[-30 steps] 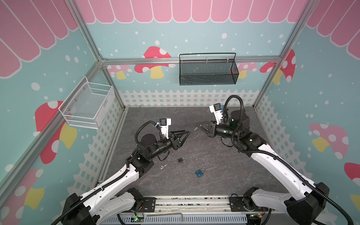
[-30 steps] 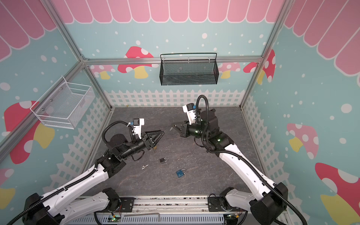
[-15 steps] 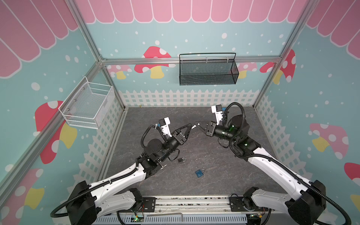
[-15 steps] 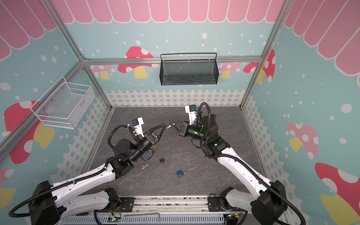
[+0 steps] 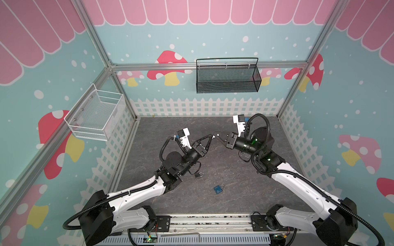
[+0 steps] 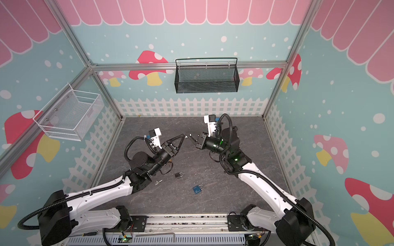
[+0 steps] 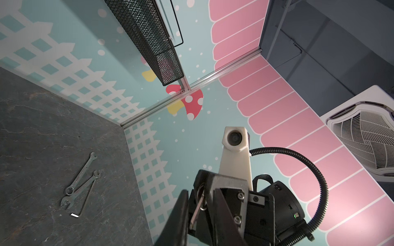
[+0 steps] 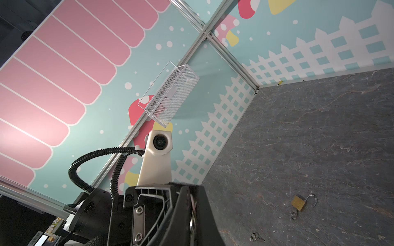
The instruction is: Unlock with the key
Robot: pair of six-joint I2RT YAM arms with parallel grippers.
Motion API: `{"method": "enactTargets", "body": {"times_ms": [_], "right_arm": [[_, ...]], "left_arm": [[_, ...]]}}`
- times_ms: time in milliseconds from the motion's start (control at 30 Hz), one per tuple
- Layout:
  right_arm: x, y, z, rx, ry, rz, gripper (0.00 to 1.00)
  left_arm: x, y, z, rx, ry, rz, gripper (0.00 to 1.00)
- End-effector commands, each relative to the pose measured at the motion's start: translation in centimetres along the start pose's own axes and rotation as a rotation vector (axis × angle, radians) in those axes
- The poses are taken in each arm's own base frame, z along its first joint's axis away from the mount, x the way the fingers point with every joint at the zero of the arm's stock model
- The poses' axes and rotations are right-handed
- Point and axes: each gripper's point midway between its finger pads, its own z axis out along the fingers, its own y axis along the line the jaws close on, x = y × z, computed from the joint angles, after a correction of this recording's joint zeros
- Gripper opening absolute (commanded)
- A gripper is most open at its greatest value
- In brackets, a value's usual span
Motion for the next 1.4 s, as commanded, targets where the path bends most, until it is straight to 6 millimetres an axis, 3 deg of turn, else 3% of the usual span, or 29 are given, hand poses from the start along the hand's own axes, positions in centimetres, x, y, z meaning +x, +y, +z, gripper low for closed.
{"method": "enactTargets", "body": {"times_ms": [0, 333, 467, 633, 733, 767, 933, 1133, 1367], "right_arm": [[-0.3, 1.0, 0.0, -0.037, -0.017, -0.008, 0.00], [-0.2, 0.6, -0.1, -0.022, -0.023, -0.015, 0.00], [-0.2, 0.6, -0.2, -0.016, -0.024, -0.033, 0.00], [-0.5, 0.2, -1.2, 0.023, -0.022, -0.074, 0.30], [-0.5, 0.3, -2.3, 0.010, 0.014, -0.107, 0.51], [-0.2, 0.3, -2.5, -0.001, 0.043, -0.114, 0.54], [2.3, -0.3, -3.4, -0.072, 0.210, -0.148, 0.56], [4.9, -2.2, -3.8, -0.103, 0.313, -0.142, 0.58], [5.8, -2.7, -4.1, -0.147, 0.349, -0.173, 0.53]], "left_arm": [[-0.4, -1.9, 0.5, 0.051, -0.008, -0.031, 0.20], [-0.2, -2.5, 0.8, 0.066, 0.016, -0.007, 0.01], [-0.4, -2.3, 0.6, 0.033, 0.020, 0.028, 0.00], [0.6, -1.1, 0.6, -0.051, 0.169, 0.134, 0.00], [1.7, 1.3, -0.1, -0.154, 0.349, 0.200, 0.00], [2.0, 1.9, -0.6, -0.177, 0.409, 0.228, 0.00], [3.0, 3.5, -2.5, -0.257, 0.629, 0.372, 0.00], [3.9, 2.2, -3.0, -0.149, 0.759, 0.441, 0.00], [4.1, 1.4, -2.8, -0.111, 0.814, 0.484, 0.00]]}}
